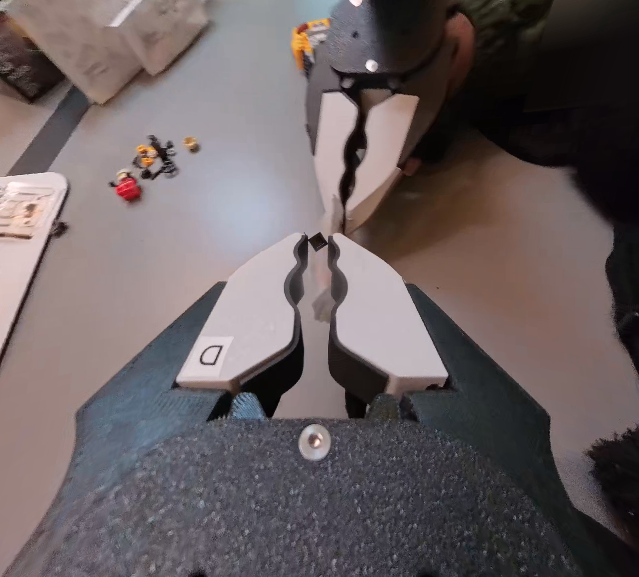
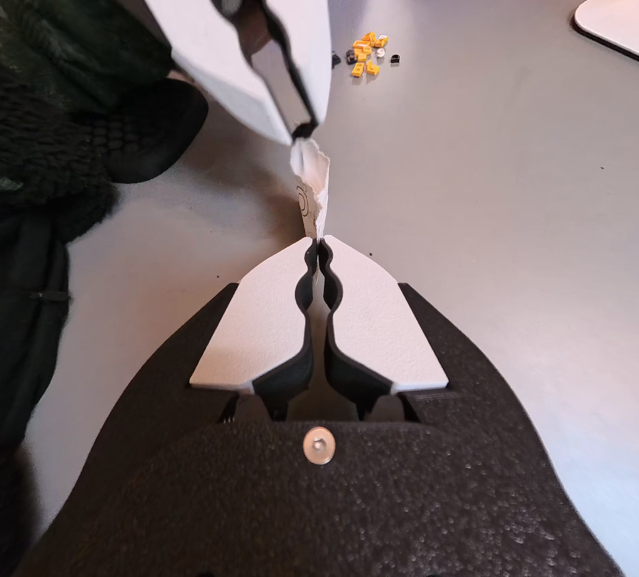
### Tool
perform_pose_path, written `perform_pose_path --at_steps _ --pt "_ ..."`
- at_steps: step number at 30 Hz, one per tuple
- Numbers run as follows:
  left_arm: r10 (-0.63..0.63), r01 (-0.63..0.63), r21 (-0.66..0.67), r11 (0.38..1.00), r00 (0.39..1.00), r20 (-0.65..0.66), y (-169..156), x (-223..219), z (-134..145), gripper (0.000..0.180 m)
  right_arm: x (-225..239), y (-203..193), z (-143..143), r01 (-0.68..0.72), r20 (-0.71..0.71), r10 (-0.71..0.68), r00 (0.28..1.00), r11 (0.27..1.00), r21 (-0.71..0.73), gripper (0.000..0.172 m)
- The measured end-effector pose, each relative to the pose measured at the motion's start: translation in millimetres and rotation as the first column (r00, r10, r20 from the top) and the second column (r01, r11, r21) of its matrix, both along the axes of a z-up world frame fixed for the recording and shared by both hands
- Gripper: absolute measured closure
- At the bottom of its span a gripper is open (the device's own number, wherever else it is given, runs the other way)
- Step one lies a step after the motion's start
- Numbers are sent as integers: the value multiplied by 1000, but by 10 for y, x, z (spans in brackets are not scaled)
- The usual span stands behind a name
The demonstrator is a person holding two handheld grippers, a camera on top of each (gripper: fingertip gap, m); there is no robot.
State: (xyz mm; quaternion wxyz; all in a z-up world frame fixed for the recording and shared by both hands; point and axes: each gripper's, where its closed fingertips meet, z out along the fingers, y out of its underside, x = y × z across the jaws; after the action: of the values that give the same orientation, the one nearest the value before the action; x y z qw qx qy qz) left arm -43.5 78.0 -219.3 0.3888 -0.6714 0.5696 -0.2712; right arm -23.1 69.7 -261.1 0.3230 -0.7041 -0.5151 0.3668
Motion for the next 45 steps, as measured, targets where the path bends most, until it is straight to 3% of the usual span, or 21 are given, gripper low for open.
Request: perform_pose_path --at_steps 3,7,10,12,14,17,21,30,33,36,39,41,45 --pt "17 -15 19 1000 997 -80 32 -13 -162 165 3 0 16 2 -7 -1 1000 1000 3 172" --pt "-10 9 -13 1000 999 -45 -11 -63 -104 157 12 19 24 8 -16 -8 1000 1000 3 172" --pt "117 -116 23 993 988 -96 196 -338 -94 156 27 33 24 14 -17 -14 1000 1000 1 172" --pt "323 -326 -3 945 936 -141 464 -696 -126 156 38 45 23 19 -14 -19 1000 1000 5 172" --pt "516 -537 -68 841 834 -197 671 -1077 -232 151 44 56 21 22 -14 -22 1000 1000 4 172" --pt "659 -702 -68 709 694 -289 812 -1471 -446 147 45 54 6 21 -11 -21 1000 1000 -2 172" --pt "681 -748 -103 656 645 -346 834 -1580 -635 149 45 50 -2 18 -11 -18 1000 1000 -9 172" --pt "685 -757 -151 636 644 -341 1003 -1630 -794 159 43 46 -10 13 -16 -13 1000 1000 -23 172" --pt "671 -742 -166 650 662 -334 1011 -1620 -798 174 47 48 -10 13 -15 -14 1000 1000 -24 172" --pt "650 -720 -156 676 682 -335 982 -1602 -780 174 47 47 -9 12 -16 -13 1000 1000 -25 172" --pt "514 -539 -164 826 841 -170 820 -1187 -496 174 47 54 -8 16 -15 -16 1000 1000 -20 172" --pt "361 -363 -144 921 932 -43 592 -825 -217 174 44 58 -15 19 -12 -19 1000 1000 -19 172" --pt "105 -103 -55 993 994 30 134 -254 22 173 19 42 -21 13 -9 -14 1000 1000 -15 172"
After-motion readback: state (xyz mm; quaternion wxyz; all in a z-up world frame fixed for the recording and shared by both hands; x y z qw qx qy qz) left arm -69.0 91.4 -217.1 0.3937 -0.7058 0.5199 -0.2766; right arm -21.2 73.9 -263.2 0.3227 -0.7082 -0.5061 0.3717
